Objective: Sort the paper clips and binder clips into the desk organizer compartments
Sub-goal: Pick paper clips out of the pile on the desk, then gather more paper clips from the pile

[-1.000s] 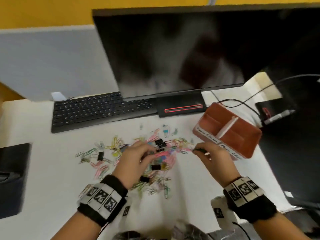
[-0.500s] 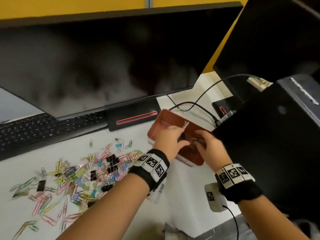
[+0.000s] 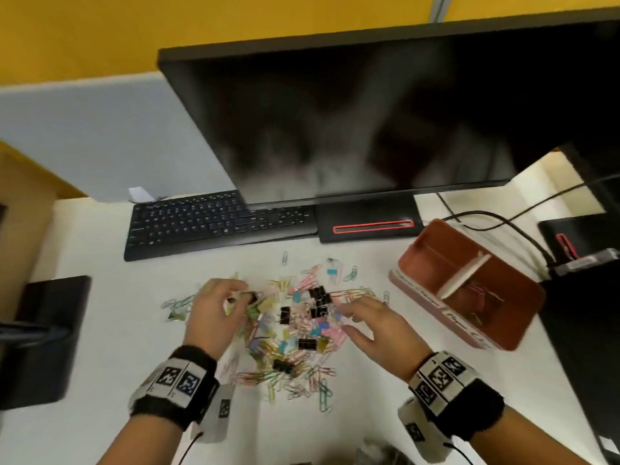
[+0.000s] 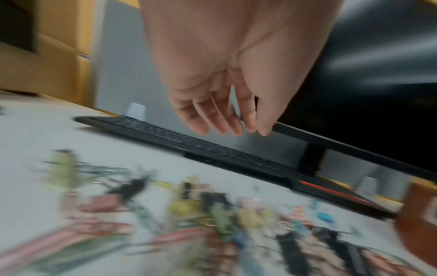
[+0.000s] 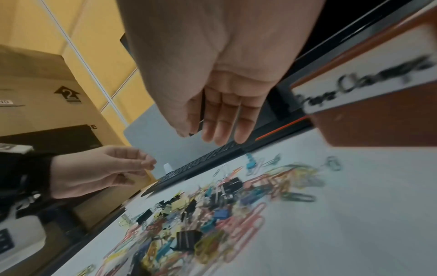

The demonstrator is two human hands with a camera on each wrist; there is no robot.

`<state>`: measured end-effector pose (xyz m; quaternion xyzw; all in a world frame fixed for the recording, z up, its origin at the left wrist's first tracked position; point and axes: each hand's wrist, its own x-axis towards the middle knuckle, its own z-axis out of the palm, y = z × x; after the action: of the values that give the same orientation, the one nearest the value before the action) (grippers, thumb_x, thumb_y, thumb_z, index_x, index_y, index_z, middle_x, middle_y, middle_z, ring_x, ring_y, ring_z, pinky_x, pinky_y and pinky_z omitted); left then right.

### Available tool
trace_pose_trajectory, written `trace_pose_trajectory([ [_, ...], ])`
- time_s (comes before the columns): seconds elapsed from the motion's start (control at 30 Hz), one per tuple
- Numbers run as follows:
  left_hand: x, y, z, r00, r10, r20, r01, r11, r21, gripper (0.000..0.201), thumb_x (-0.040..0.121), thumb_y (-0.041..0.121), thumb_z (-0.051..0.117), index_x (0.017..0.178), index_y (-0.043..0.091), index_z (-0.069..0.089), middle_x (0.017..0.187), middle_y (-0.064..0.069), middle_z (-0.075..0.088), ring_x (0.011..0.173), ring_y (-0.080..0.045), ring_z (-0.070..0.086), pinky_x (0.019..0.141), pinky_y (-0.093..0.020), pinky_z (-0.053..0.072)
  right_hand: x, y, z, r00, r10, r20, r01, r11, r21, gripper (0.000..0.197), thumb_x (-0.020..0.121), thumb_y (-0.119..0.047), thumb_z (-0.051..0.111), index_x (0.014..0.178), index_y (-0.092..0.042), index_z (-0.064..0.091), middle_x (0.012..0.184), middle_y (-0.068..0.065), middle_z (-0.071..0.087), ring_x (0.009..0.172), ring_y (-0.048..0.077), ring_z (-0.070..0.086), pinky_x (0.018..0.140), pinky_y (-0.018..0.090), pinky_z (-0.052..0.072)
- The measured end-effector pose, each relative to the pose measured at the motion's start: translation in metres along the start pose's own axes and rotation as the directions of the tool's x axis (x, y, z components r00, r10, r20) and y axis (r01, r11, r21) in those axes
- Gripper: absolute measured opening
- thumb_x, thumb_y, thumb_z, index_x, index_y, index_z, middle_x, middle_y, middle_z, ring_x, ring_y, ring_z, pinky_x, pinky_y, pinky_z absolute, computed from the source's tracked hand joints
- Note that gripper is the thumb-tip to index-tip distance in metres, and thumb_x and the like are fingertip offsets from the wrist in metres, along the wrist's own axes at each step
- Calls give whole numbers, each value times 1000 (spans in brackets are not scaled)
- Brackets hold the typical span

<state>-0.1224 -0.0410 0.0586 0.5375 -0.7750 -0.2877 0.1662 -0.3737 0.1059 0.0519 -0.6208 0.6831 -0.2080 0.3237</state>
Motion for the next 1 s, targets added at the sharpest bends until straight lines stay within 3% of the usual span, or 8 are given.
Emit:
trace_pose_trajectory([
  [0.17,17,-86,-43,981,-175,-86,188,968,166,23,79,14,68,102,17,64,108,-11,60,105,-27,51,97,-40,35,68,-31,18,994,66,84,-62,997,-42,40,94,-27,50,133,-27,43,134,-3,48,122,15,46,105,34,40],
  [0.3,34,-128,-59,947,-320,18,313,937,157,33,80,14,67,113,14,60,118,-15,53,111,-32,51,103,-45,36,128,-43,32,994,77,76,-69,993,-100,43,95,-20,45,138,-24,39,147,0,37,136,19,33,114,31,24],
  [0.4,44,-143,-59,923,-353,153,331,931,154,38,80,14,66,117,14,57,120,-15,52,106,-31,54,96,-40,42,171,-43,46,975,143,173,-109,976,-190,49,93,-4,44,139,-21,39,153,1,28,141,18,23,115,27,18],
  [0.5,49,-147,-54,916,-337,216,305,937,168,41,78,19,70,117,15,59,114,-9,52,96,-22,54,86,-31,42,197,-38,62,940,213,267,-137,951,-275,57,87,5,47,138,-21,41,154,-1,24,142,18,21,116,27,19],
  [0.63,59,-153,-46,923,-279,264,239,956,172,42,69,21,79,108,17,62,99,3,48,86,-13,50,80,-23,38,208,-36,73,937,248,247,-155,927,-342,57,78,3,64,130,-17,51,143,0,34,133,21,31,112,31,32],
  [0.73,64,-151,-40,921,-220,320,160,966,202,31,69,11,76,97,16,63,92,0,56,80,-14,51,75,-22,36,203,-38,72,937,272,217,-187,920,-344,43,83,-2,61,124,-14,55,130,4,45,123,23,41,104,30,39],
  [0.87,66,-150,-36,914,-196,356,162,979,122,18,72,1,73,80,15,64,85,-6,66,75,-19,60,72,-24,40,188,-39,70,924,332,192,-270,918,-290,33,87,-7,56,120,-12,56,119,8,52,111,26,50,90,29,42],
  [1.0,69,-150,-36,901,-175,396,120,980,159,11,75,4,70,76,13,65,83,-8,66,78,-25,60,75,-30,43,174,-37,64,905,356,233,-283,913,-294,41,84,0,58,124,-11,55,128,9,45,117,26,46,101,34,43],
])
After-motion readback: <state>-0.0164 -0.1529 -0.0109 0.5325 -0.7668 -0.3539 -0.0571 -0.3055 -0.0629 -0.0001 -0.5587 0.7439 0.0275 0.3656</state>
